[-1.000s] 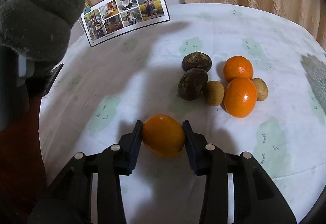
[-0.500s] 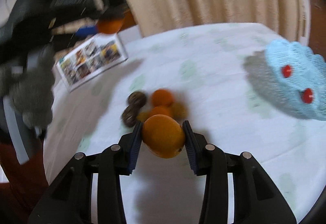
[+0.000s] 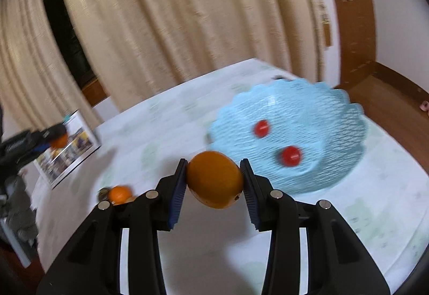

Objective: Organize fruits
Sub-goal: 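Carry the mandarin into the blue basket and open the right tool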

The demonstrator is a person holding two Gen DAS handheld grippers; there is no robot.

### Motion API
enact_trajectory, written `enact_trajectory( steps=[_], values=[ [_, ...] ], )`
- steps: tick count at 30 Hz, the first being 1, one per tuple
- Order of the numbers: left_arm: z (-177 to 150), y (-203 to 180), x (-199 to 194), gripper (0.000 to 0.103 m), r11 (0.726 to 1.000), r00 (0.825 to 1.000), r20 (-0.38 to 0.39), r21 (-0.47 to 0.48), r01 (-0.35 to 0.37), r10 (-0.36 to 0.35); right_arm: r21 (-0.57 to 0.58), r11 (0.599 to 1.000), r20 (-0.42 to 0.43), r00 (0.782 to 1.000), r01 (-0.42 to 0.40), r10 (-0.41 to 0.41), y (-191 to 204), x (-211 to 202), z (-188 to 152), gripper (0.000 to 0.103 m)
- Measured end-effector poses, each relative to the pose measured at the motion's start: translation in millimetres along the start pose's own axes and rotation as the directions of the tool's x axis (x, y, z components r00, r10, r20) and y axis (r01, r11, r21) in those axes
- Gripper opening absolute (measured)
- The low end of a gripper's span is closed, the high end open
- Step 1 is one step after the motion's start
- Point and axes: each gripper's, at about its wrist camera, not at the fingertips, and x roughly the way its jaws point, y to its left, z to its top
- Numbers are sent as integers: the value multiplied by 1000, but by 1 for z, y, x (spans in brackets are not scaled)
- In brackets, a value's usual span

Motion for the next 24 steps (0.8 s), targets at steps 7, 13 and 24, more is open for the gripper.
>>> enact_trajectory(
  steps=[7, 13, 24],
  values=[
    [-5, -10, 2, 38, 1000, 1000, -8, 24, 10, -10, 78, 992, 14, 995, 99, -100, -46, 3, 9, 41],
    [-9, -17, 5, 38, 999, 1000, -19, 36, 9, -9, 98, 984, 7, 989, 147, -148, -64, 10, 11, 41],
    [-15, -29, 16, 38, 998, 999, -44, 64, 5, -2, 131, 974, 60, 979, 185, -194, -78, 1, 7, 51]
  ],
)
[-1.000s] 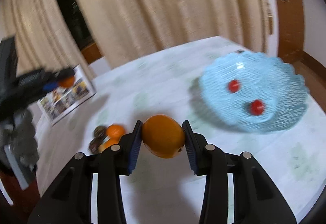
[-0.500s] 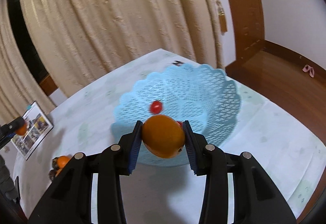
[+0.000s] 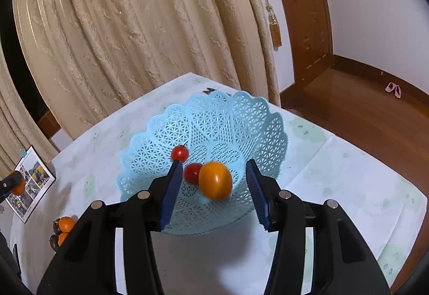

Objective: Organize fruits
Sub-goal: 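Carry the mandarin into the blue basket and open the right tool, then carry the held mandarin into the blue basket and open the left tool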

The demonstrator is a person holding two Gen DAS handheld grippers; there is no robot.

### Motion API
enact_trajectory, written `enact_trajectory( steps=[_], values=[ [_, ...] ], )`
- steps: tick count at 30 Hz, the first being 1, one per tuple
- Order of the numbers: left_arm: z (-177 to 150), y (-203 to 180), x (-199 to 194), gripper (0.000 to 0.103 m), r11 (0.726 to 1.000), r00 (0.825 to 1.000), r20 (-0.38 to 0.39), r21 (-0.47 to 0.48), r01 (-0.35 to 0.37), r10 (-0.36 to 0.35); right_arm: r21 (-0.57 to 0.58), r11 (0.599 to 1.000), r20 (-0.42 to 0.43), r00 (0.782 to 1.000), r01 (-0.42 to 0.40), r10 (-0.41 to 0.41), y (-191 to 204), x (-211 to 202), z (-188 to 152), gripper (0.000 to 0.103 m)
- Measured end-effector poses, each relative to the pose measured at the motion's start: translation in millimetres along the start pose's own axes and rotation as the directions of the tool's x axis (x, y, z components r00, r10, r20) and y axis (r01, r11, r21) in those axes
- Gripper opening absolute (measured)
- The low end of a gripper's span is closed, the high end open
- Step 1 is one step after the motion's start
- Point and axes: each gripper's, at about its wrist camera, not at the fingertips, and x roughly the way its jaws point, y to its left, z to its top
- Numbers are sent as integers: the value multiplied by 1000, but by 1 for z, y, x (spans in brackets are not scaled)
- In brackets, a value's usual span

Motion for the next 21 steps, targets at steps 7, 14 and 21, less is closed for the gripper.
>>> enact_trajectory(
  steps=[7, 14, 21],
  values=[
    [-2, -17, 14, 38, 1000, 999, -32, 16, 9, -9, -13, 999, 82, 996, 46, -45, -3, -12, -9, 51],
    [1, -53, 32, 38, 997, 997, -56, 53, 50, -48, -5, 996, 165, 982, 92, -90, -12, -22, -15, 51],
    [0, -95, 65, 38, 991, 990, -96, 81, 107, -99, 35, 994, 185, 977, 101, -106, -24, -22, -19, 58]
  ],
)
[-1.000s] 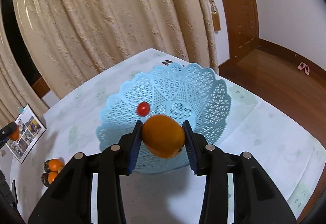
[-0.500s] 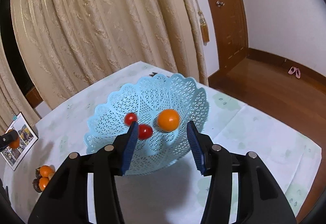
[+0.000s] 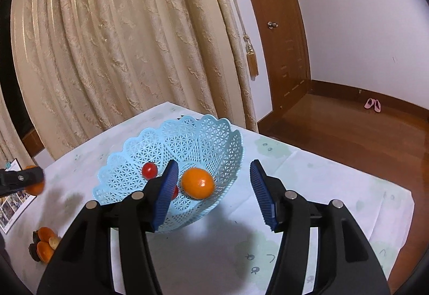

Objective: Organize fruits
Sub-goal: 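Carry the held mandarin into the blue basket and open the left tool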

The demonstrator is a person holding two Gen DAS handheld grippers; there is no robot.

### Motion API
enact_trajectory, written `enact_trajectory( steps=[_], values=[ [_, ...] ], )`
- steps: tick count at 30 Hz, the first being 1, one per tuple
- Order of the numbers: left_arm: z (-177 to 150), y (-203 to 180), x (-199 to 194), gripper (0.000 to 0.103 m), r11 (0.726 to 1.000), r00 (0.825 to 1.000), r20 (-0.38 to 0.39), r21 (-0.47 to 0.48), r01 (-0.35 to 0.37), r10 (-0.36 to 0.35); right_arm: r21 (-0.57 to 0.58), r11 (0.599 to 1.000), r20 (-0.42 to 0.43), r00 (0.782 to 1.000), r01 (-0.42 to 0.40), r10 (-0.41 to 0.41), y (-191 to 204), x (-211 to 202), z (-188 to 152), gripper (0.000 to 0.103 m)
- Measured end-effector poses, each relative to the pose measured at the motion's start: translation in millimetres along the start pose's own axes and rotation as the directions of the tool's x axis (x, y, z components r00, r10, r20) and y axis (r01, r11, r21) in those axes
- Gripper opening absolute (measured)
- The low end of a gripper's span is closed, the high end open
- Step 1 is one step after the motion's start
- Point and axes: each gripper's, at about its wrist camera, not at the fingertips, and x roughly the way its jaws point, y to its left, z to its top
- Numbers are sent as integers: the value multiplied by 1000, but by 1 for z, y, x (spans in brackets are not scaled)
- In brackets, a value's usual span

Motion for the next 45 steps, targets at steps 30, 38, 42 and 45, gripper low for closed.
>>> enact_trajectory(
  steps=[30, 38, 42, 45],
  values=[
    [3, -73, 47, 73, 983, 998, 65, 184, -10, -2, 53, 998, -6, 1000, -30, 30, -3, 1, -4, 67],
    [0, -64, 32, 76, 979, 993, 109, 195, -68, 47, 53, 998, -2, 1000, -17, 17, -1, -1, -5, 67],
    [-2, -56, 26, 76, 978, 990, 118, 185, -93, 72, 46, 999, -1, 1000, -13, 13, 0, -2, -6, 67],
    [-4, -49, 21, 77, 976, 987, 128, 183, -118, 95, 30, 999, -9, 1000, -23, 23, 6, -3, -7, 68]
  ],
)
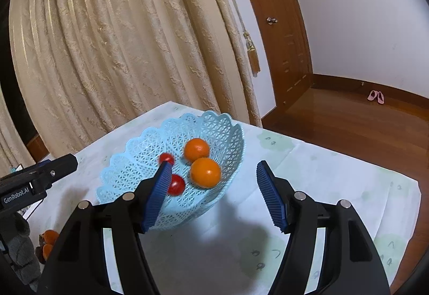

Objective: Organize fruits
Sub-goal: 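Carry the held mandarin into the blue basket and open the left tool, then return to the pile and grasp a dark brown round fruit with the left tool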

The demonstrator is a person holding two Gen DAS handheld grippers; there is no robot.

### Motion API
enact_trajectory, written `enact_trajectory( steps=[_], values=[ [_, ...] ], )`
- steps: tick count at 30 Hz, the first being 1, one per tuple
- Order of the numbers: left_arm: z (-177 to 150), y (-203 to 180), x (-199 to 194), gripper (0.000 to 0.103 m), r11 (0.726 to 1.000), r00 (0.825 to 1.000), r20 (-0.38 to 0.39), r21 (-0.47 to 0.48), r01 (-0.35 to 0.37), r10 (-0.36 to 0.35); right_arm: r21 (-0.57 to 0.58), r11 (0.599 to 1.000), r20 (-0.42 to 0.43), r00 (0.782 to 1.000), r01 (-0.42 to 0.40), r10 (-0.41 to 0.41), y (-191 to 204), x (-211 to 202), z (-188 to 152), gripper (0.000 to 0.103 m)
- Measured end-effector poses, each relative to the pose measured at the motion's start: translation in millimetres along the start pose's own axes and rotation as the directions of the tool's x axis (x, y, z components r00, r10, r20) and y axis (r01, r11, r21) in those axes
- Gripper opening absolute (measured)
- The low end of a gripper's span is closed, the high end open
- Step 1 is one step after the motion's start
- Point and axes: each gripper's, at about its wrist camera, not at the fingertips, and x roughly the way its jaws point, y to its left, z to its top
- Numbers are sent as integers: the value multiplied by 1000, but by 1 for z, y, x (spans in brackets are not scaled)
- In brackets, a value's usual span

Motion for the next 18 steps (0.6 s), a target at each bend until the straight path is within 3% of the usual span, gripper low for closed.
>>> enact_trajectory(
  steps=[11, 18],
  values=[
    [-13, 35, -19, 81, 997, 998, -4, -44, -68, 68, -62, 996, -37, 997, -70, 68, 32, -6, -10, 69],
    [-21, 86, -34, 83, 985, 994, -33, -131, -111, 108, -91, 988, -65, 991, -122, 116, 55, -12, -14, 70]
  ],
)
